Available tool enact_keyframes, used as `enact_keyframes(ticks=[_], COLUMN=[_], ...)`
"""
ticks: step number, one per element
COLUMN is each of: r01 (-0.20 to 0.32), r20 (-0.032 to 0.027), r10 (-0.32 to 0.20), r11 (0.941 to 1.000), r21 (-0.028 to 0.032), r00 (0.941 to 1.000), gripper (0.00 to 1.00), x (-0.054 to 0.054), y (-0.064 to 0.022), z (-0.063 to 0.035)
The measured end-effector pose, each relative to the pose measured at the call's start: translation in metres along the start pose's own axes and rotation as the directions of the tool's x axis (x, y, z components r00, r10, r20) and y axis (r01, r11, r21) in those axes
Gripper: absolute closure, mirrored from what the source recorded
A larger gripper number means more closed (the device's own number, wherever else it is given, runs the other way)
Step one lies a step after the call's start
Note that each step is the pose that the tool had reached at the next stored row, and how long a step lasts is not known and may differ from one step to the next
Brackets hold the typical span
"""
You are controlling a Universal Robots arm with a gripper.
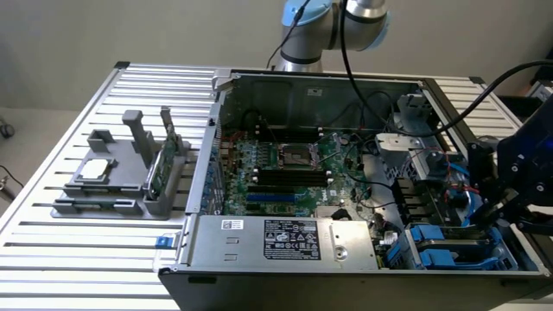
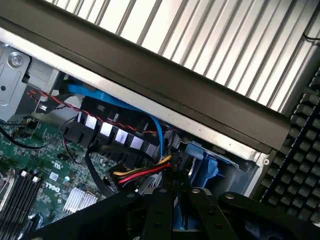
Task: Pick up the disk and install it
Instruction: 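Insert the first disk wire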
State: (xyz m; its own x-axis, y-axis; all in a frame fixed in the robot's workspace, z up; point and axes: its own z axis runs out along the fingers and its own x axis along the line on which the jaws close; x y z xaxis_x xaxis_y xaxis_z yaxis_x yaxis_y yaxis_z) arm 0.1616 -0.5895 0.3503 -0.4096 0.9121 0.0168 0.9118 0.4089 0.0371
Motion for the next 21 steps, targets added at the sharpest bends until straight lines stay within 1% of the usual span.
enact_keyframes(ticks=[5,10,12,15,17,21], r01=[-0.046,-0.102,-0.113,-0.122,-0.127,-0.138], r20=[0.0022,0.0039,0.0043,0.0069,0.0119,0.0235], r10=[0.046,0.102,0.113,0.122,0.127,0.137], r11=[0.9989,0.9948,0.9936,0.9924,0.9917,0.9901], r21=[-0.0006,-0.0009,0.0029,0.0133,0.0183,0.0265], r00=[0.9989,0.9947,0.9936,0.9925,0.9918,0.9903], gripper=[0.84,0.84,0.84,0.84,0.84,0.84], x=[0.0000,0.0001,0.0005,0.0011,0.0016,0.0023], y=[0.0000,-0.0002,-0.0009,-0.0026,-0.0037,-0.0054], z=[0.0000,0.0000,0.0007,0.0021,0.0027,0.0040])
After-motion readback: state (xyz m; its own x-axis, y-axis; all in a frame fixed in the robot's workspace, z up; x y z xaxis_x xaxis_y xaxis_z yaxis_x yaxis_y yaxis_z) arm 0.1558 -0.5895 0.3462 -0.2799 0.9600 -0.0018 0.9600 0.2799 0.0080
